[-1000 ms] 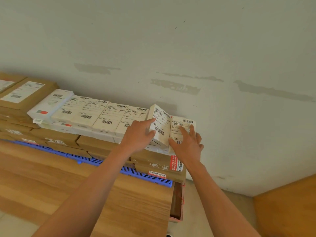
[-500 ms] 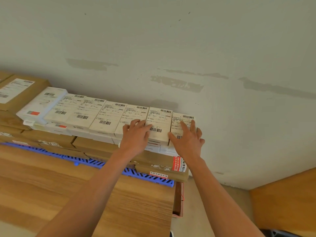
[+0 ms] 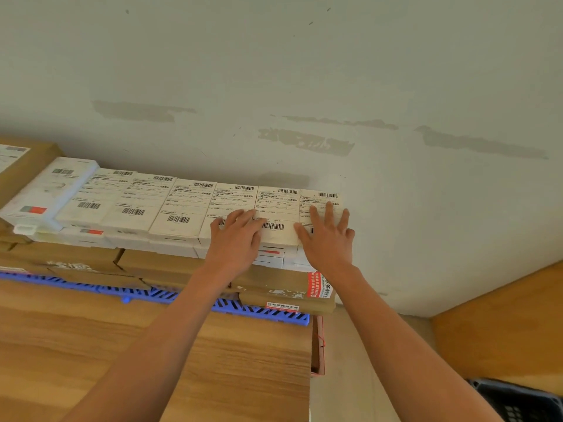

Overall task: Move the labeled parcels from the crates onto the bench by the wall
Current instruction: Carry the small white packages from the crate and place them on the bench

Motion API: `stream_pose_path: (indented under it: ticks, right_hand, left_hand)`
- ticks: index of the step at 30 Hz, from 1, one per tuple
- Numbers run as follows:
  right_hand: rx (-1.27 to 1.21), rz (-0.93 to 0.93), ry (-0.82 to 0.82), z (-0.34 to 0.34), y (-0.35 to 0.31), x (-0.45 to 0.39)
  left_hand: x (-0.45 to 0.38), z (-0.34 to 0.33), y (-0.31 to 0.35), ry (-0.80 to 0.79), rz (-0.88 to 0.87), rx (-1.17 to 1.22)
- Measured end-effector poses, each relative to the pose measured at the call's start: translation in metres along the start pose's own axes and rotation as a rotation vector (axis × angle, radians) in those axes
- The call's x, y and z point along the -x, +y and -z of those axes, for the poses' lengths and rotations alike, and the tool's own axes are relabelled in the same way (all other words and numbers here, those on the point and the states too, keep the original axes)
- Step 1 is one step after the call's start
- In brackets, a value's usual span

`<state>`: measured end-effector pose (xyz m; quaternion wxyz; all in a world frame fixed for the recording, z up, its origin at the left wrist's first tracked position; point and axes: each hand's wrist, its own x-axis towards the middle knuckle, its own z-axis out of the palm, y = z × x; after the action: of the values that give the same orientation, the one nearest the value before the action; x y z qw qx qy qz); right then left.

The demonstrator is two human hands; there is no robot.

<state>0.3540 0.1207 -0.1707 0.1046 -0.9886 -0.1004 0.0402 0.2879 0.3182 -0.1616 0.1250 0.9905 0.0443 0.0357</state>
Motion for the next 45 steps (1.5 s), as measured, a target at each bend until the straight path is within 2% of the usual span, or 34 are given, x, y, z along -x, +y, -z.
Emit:
stream_pose_path:
  ticks: [7,13,19,25,29,38,45]
  right_hand:
    - [0.003,-0.007,0.035,0.006,-0.005,0.005]
    - [-0.052,-0.088,0.148,0.018,-0.005,0.03]
    - [-0.188,-0.185,0.2,0.027,0.023,0.084]
    - [-0.308,-0.312,0.29,0.055,0.089,0.165]
    - [-0.336,-0.425,0.365,0.07,0.166,0.25]
    - [-0.282,-0.752,0.381,0.085,0.36,0.505]
    - [-0.345,-0.987,0.347,0.075,0.451,0.638]
  left_hand:
    - [-0.001,0.013,-0.01,-0.02,-0.105,0.016]
    - [0.009,0.027,-0.017,-0.008,-0.175,0.076]
    - [0.013,0.035,0.03,-0.044,-0.338,0.074]
    - [0.04,0.022,0.137,-0.078,-0.536,0.089]
    - [0.08,-0.005,0.24,-0.129,-0.686,0.06]
    - [0.256,-0.084,0.495,-0.288,-1.012,0.058]
    - [0.351,-0.135,0.621,-0.437,-1.153,0.073]
